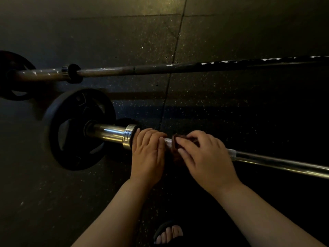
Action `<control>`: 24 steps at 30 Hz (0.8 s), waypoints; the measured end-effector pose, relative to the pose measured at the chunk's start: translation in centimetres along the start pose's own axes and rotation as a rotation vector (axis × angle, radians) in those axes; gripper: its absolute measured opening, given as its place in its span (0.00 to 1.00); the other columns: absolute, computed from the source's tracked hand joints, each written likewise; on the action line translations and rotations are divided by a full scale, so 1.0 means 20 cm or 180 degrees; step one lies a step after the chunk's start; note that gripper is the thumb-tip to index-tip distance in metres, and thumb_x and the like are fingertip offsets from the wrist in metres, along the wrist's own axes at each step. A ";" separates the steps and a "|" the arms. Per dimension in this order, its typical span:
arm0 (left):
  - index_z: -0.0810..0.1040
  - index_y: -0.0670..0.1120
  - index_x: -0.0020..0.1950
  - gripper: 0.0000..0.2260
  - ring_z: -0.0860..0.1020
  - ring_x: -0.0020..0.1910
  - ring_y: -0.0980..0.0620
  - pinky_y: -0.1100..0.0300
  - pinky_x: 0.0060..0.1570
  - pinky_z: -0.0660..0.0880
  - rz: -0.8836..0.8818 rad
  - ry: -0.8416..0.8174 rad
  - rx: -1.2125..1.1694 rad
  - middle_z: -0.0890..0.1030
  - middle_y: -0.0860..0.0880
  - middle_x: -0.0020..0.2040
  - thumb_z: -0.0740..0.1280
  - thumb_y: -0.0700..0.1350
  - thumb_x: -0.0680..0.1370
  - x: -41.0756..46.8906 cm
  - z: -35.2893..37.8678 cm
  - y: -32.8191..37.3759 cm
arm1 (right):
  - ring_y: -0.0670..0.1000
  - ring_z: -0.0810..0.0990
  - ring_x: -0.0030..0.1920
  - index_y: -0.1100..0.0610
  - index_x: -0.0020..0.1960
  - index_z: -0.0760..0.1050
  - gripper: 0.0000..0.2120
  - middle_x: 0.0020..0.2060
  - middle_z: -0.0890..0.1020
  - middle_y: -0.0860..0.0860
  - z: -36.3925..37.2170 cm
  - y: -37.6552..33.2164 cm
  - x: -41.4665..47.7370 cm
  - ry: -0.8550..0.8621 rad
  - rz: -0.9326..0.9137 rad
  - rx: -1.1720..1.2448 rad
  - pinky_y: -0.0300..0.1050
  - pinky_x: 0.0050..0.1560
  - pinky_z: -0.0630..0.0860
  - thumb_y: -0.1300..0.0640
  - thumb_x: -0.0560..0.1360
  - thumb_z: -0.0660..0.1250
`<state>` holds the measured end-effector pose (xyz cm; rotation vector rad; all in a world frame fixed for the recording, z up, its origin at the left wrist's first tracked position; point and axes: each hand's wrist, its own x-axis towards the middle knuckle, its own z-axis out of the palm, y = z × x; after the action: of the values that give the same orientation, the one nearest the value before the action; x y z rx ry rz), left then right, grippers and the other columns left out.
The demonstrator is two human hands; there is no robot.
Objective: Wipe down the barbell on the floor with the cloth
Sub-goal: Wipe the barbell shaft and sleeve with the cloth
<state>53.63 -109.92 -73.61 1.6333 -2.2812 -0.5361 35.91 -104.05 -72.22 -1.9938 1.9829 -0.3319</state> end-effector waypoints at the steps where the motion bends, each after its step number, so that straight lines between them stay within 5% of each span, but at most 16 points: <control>1: 0.77 0.52 0.59 0.13 0.67 0.68 0.56 0.55 0.77 0.46 -0.0006 0.0018 -0.0061 0.77 0.55 0.57 0.54 0.49 0.84 0.00 0.00 0.00 | 0.52 0.77 0.55 0.47 0.67 0.76 0.17 0.58 0.77 0.50 -0.01 0.03 -0.02 0.0105 0.0128 0.0040 0.51 0.58 0.75 0.45 0.82 0.59; 5: 0.78 0.51 0.56 0.15 0.68 0.67 0.55 0.51 0.77 0.46 -0.0144 0.0023 -0.0148 0.78 0.55 0.55 0.53 0.50 0.83 0.01 0.03 0.07 | 0.57 0.76 0.61 0.53 0.62 0.79 0.15 0.60 0.79 0.53 0.01 -0.09 -0.04 0.0514 0.1143 0.0167 0.58 0.65 0.72 0.52 0.81 0.60; 10: 0.78 0.50 0.56 0.14 0.71 0.67 0.51 0.47 0.77 0.50 -0.0055 0.0013 0.0084 0.79 0.52 0.55 0.53 0.50 0.83 0.01 0.05 0.06 | 0.56 0.75 0.62 0.51 0.68 0.74 0.17 0.65 0.77 0.52 0.05 -0.18 0.03 0.0188 0.0137 -0.0132 0.55 0.67 0.71 0.52 0.82 0.60; 13: 0.78 0.50 0.55 0.15 0.70 0.67 0.51 0.48 0.77 0.49 -0.0037 0.0045 0.0022 0.78 0.53 0.54 0.52 0.50 0.84 0.01 0.03 0.03 | 0.57 0.78 0.56 0.53 0.61 0.78 0.15 0.57 0.79 0.52 0.01 0.02 -0.07 0.0540 0.0663 -0.0048 0.55 0.59 0.73 0.52 0.81 0.57; 17: 0.77 0.50 0.53 0.13 0.70 0.65 0.52 0.49 0.77 0.47 -0.0172 0.0133 -0.0112 0.76 0.54 0.53 0.53 0.49 0.83 0.01 0.07 0.06 | 0.60 0.76 0.60 0.55 0.61 0.78 0.16 0.59 0.79 0.55 0.03 -0.02 -0.12 0.0852 0.1327 0.0042 0.62 0.70 0.67 0.53 0.80 0.56; 21: 0.76 0.50 0.53 0.13 0.70 0.64 0.50 0.47 0.77 0.48 -0.0124 0.0169 -0.0029 0.76 0.52 0.53 0.53 0.49 0.83 0.00 0.08 0.08 | 0.58 0.74 0.66 0.52 0.68 0.74 0.17 0.65 0.77 0.53 0.08 -0.20 -0.05 0.0435 0.0420 -0.0120 0.61 0.72 0.67 0.50 0.81 0.62; 24: 0.77 0.51 0.54 0.13 0.70 0.65 0.51 0.48 0.77 0.48 -0.0067 0.0090 0.0004 0.76 0.53 0.54 0.53 0.49 0.83 0.00 0.06 0.05 | 0.56 0.76 0.60 0.51 0.64 0.76 0.13 0.61 0.78 0.52 0.04 -0.04 -0.07 0.0419 0.0330 -0.0054 0.56 0.64 0.72 0.51 0.80 0.62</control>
<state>52.22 -109.51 -74.22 1.6567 -2.2470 -0.5133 36.97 -102.60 -72.64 -1.9152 2.1670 -0.4332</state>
